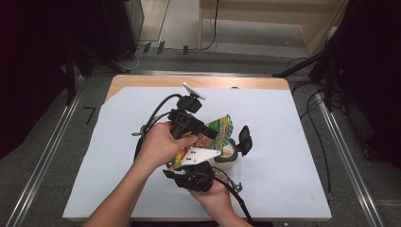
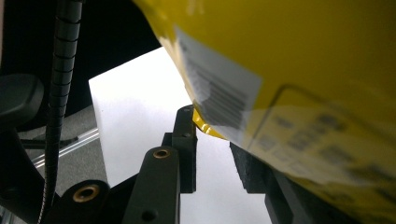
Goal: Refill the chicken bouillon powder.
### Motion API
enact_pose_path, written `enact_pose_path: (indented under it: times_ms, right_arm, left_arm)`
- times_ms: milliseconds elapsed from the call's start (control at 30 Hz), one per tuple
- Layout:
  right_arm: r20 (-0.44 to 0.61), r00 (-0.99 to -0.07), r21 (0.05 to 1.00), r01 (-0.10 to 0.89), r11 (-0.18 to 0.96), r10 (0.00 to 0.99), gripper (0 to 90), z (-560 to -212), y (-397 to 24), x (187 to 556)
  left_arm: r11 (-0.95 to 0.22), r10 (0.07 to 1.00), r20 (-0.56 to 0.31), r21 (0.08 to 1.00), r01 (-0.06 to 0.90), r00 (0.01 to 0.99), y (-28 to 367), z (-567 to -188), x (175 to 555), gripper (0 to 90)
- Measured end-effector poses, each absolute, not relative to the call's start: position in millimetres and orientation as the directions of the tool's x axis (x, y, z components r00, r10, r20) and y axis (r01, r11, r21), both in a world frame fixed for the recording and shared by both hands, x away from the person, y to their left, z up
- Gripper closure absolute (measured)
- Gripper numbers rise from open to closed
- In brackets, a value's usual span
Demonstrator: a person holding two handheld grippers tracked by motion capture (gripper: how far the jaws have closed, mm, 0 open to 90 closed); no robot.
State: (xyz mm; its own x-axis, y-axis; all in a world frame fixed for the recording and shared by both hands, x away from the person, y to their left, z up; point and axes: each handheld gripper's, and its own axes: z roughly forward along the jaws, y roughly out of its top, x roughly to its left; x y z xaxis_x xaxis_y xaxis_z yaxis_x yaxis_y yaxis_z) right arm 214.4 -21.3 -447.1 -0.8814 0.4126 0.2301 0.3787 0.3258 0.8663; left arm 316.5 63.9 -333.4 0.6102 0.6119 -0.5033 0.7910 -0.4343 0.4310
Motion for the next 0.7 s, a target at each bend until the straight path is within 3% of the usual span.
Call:
enact_pose_path:
  times_ms: [367,700]
  right_arm:
    - [0.291,-0.870,0.828,0.438,0.350,0.399,73.8,-438,-26,228]
    - [0.251,-0.882,0.820,0.413,0.397,0.399,73.7,-438,-22,225]
  left_arm:
    - [-0.431,0.604,-0.553,0.378,0.819,0.574,64,-335,339,76.7]
    - [-0.398,0.573,-0.603,0.388,0.831,0.555,77,-343,340,76.7]
